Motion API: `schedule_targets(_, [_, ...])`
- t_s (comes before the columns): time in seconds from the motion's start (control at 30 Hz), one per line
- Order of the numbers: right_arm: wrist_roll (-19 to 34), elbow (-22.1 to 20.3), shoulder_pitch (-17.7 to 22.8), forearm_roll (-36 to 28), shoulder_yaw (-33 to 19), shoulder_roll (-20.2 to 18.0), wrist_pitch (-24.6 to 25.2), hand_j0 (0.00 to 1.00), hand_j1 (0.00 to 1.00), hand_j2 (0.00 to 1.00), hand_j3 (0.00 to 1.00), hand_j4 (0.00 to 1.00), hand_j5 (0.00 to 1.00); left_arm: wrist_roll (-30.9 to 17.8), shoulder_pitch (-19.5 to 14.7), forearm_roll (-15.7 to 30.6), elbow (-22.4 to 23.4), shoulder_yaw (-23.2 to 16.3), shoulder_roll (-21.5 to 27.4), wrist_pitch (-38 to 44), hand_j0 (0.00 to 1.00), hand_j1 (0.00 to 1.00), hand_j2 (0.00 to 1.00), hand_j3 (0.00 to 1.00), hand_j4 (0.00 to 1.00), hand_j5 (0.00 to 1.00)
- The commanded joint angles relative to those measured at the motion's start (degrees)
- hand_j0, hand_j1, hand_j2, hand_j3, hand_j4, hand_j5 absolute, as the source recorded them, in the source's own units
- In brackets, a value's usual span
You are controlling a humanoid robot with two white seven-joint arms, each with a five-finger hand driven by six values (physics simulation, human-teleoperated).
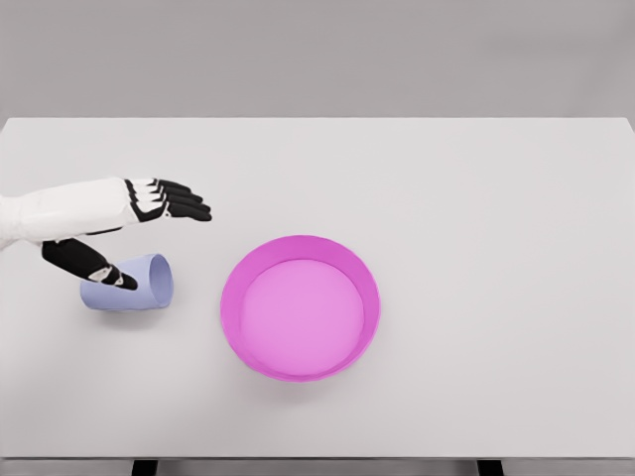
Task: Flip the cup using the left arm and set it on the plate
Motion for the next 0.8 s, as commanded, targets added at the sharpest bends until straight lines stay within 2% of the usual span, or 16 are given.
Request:
schedule_targets(0.0, [0.03,0.15,0.0,0.03,0.0,0.0,-0.11,1.0,1.0,1.0,1.0,1.0,1.0,0.02,0.0,0.41,-0.03,-0.52,-0.03,0.17,1.0,1.0,1.0,1.0,1.0,1.0])
schedule_targets(0.1, [0.03,-0.03,0.0,0.03,0.0,0.0,-0.02,1.0,1.0,1.0,1.0,1.0,1.0,0.02,0.88,1.46,-0.03,-0.52,-0.12,0.17,1.0,1.0,1.0,1.0,1.0,1.0])
schedule_targets(0.2, [0.03,0.06,0.0,0.03,0.0,0.0,-0.02,1.0,1.0,1.0,1.0,1.0,1.0,0.02,3.43,7.35,-0.03,-0.52,-0.03,0.17,1.0,1.0,1.0,1.0,1.0,1.0])
schedule_targets(0.23, [0.03,0.06,0.0,0.03,0.09,0.0,-0.02,1.0,1.0,1.0,1.0,1.0,1.0,0.02,5.01,7.7,-0.03,-0.52,0.15,0.17,1.0,1.0,1.0,1.0,1.0,1.0])
schedule_targets(0.37, [0.03,-0.03,0.0,0.03,0.09,0.0,-0.02,1.0,1.0,1.0,1.0,1.0,1.0,0.02,5.71,11.22,-0.03,-0.44,1.46,0.17,1.0,1.0,1.0,1.0,1.0,1.0])
schedule_targets(0.43, [0.03,-0.03,0.0,0.03,0.0,0.0,-0.02,1.0,1.0,1.0,1.0,1.0,1.0,0.02,6.5,11.22,-0.03,0.27,1.38,0.17,1.0,1.0,1.0,1.0,1.0,1.0])
schedule_targets(0.47, [0.03,-0.03,0.0,0.03,0.09,0.0,-0.02,1.0,1.0,1.0,1.0,1.0,1.0,3.8,6.59,11.13,-0.03,0.27,1.38,0.17,1.0,1.0,1.0,1.0,1.0,1.0])
schedule_targets(0.5, [0.03,-0.03,0.0,0.03,0.09,0.0,-0.02,1.0,1.0,1.0,1.0,1.0,1.0,11.63,6.5,10.78,-0.03,0.27,1.11,0.17,1.0,1.0,1.0,1.0,1.0,1.0])
schedule_targets(0.53, [0.03,0.06,0.0,0.03,0.09,0.0,-0.02,1.0,1.0,1.0,1.0,1.0,1.0,14.36,6.42,10.6,-0.03,0.27,1.29,0.17,1.0,1.0,1.0,1.0,1.0,1.0])
schedule_targets(0.6, [0.03,-0.03,0.0,0.03,0.09,0.0,-0.02,1.0,1.0,1.0,1.0,1.0,1.0,14.45,6.42,5.86,-0.03,0.27,3.92,0.17,1.0,1.0,1.0,1.0,1.0,1.0])
schedule_targets(0.7, [0.03,-0.03,0.0,0.03,0.09,0.0,-0.02,1.0,1.0,1.0,1.0,1.0,1.0,13.84,9.14,5.33,-0.03,0.18,4.01,0.27,1.0,1.0,1.0,1.0,1.0,1.0])
schedule_targets(0.77, [0.03,-0.03,0.0,0.03,0.09,0.0,-0.02,1.0,1.0,1.0,1.0,1.0,1.0,13.75,11.07,5.59,-0.11,0.18,3.66,3.17,1.0,1.0,1.0,1.0,1.0,1.0])
